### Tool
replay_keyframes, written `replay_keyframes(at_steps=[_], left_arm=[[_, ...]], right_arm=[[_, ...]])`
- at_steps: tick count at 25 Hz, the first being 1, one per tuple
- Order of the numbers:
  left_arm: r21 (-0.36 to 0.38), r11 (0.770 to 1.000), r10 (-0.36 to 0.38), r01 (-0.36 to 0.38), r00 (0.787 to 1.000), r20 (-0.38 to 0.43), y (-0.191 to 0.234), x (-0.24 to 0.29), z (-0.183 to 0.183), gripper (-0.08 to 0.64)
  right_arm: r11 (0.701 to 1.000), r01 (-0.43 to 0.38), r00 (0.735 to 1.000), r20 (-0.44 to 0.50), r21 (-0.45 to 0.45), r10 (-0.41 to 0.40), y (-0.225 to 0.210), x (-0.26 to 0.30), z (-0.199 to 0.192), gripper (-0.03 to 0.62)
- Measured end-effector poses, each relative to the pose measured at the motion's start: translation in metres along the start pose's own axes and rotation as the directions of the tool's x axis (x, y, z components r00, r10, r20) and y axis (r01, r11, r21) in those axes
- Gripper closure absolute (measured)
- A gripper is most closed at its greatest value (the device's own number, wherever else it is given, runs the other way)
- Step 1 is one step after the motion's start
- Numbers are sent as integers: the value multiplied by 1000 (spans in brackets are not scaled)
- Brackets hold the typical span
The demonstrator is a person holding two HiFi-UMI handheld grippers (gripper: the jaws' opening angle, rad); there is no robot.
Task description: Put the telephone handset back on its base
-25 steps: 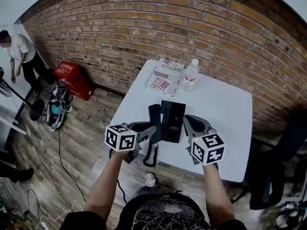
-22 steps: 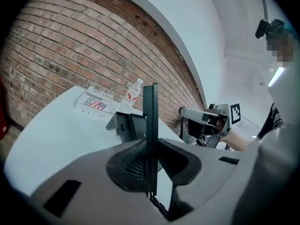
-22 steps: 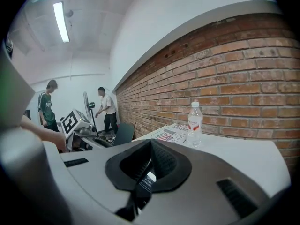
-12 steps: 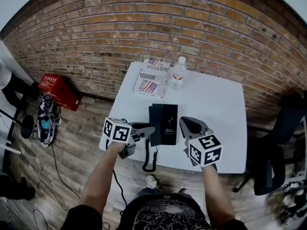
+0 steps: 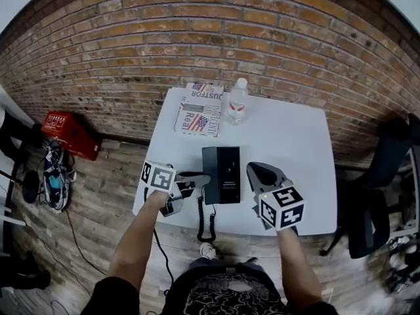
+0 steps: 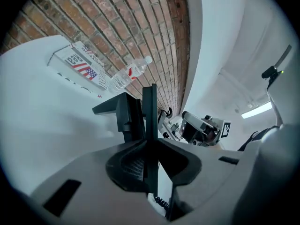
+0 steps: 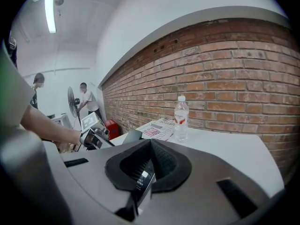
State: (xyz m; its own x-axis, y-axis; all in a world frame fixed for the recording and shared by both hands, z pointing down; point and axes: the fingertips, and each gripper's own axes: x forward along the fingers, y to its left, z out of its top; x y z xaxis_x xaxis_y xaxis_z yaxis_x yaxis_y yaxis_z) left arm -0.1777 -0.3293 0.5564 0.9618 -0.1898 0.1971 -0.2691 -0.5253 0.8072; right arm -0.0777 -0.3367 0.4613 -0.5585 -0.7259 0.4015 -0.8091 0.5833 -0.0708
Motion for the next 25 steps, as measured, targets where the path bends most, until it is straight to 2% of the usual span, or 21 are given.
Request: replay_keyframes(at_steps=[5, 12, 25], left_arm=[[-36, 999, -36, 35, 999, -18, 5, 2, 0, 485], [-85, 996, -37, 34, 999, -35, 14, 5, -3, 485], [-110, 994, -33, 28, 999, -41, 24, 7, -5, 477]], right_arm=[[1000, 0, 1000, -8, -2, 0, 1, 6, -1, 591], [1000, 8, 1000, -14, 0, -8, 2, 9, -4, 591], [1000, 14, 1000, -26, 10, -14, 0, 11, -11, 591]])
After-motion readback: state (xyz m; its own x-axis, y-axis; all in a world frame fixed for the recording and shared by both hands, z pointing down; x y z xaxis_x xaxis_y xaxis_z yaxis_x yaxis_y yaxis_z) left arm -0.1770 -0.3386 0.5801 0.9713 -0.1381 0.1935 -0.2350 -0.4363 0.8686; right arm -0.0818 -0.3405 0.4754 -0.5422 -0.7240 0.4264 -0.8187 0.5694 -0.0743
